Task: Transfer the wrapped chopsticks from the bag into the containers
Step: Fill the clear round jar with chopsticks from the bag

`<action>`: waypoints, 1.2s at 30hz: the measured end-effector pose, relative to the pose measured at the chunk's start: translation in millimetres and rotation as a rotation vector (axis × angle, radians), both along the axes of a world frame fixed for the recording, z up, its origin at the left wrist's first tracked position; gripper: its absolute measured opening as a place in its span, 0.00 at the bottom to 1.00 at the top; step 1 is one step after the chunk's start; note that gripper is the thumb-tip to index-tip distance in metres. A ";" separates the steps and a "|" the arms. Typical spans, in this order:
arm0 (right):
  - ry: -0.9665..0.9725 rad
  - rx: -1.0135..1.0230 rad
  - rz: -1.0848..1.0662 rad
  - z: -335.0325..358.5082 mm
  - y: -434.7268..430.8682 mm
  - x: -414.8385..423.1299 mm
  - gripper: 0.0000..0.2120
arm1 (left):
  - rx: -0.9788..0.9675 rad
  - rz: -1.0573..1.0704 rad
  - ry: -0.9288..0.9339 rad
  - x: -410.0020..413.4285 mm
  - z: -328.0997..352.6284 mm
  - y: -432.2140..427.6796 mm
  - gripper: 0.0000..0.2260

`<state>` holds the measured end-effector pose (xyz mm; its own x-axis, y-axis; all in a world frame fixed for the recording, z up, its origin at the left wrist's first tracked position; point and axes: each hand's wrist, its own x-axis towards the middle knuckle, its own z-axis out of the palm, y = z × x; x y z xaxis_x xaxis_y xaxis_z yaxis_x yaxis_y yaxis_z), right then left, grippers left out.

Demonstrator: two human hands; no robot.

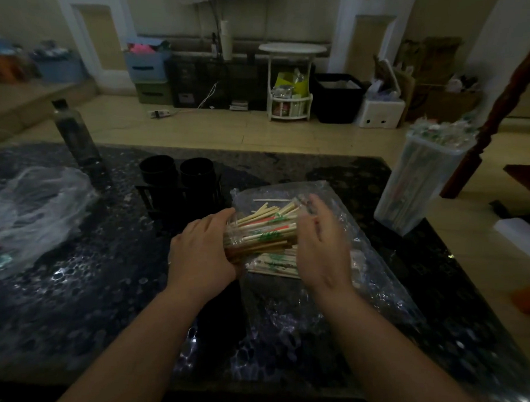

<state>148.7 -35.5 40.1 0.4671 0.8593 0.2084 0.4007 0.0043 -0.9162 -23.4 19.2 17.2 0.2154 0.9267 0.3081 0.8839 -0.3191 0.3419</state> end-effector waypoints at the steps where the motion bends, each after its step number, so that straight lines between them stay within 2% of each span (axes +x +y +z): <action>1: -0.091 -0.028 0.062 -2.3 -0.4 -3.9 0.23 | 0.003 -0.003 -0.004 0.6 0.4 -0.5 0.43; 3: -0.250 -0.077 0.136 -5.1 0.0 -6.2 0.24 | -0.010 -0.008 -0.006 1.8 0.9 -1.7 0.43; 5: -0.284 -0.105 0.170 -3.6 2.2 -2.5 0.24 | -0.021 -0.008 -0.004 1.6 0.8 -2.5 0.43; 10: -0.155 -0.038 0.209 7.1 2.8 9.5 0.21 | -0.036 0.024 -0.005 -1.4 5.1 -1.0 0.45; 13: -0.054 -0.040 0.116 13.1 3.9 21.8 0.10 | -0.073 0.059 -0.023 -3.7 6.9 0.3 0.46; 17: -0.201 -0.295 0.132 5.9 7.8 42.7 0.07 | -0.085 0.081 -0.001 -4.5 7.4 -0.5 0.45; 22: -0.402 -0.723 0.372 3.6 1.8 49.3 0.06 | -0.117 0.105 -0.023 -5.0 7.4 0.6 0.46; 25: -0.627 -1.011 0.466 1.4 -2.4 44.7 0.05 | -0.129 0.107 -0.027 -5.1 7.8 0.5 0.47; 29: -0.921 -1.143 0.571 -4.5 -5.2 41.8 0.06 | -0.134 0.105 -0.032 -6.0 8.1 -0.8 0.47; 34: -0.862 -1.252 0.553 -21.5 -11.2 47.5 0.08 | -0.142 0.116 -0.029 -7.2 9.4 -1.3 0.47; 36: -0.857 -1.312 0.531 -26.4 -13.2 50.9 0.05 | -0.143 0.114 -0.033 -7.8 9.5 -1.5 0.47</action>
<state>199.6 -48.6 13.7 0.2215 0.6621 -0.7160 0.9656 -0.2515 0.0662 -31.2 17.7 26.7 0.0987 0.9793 0.1768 0.8992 -0.1639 0.4058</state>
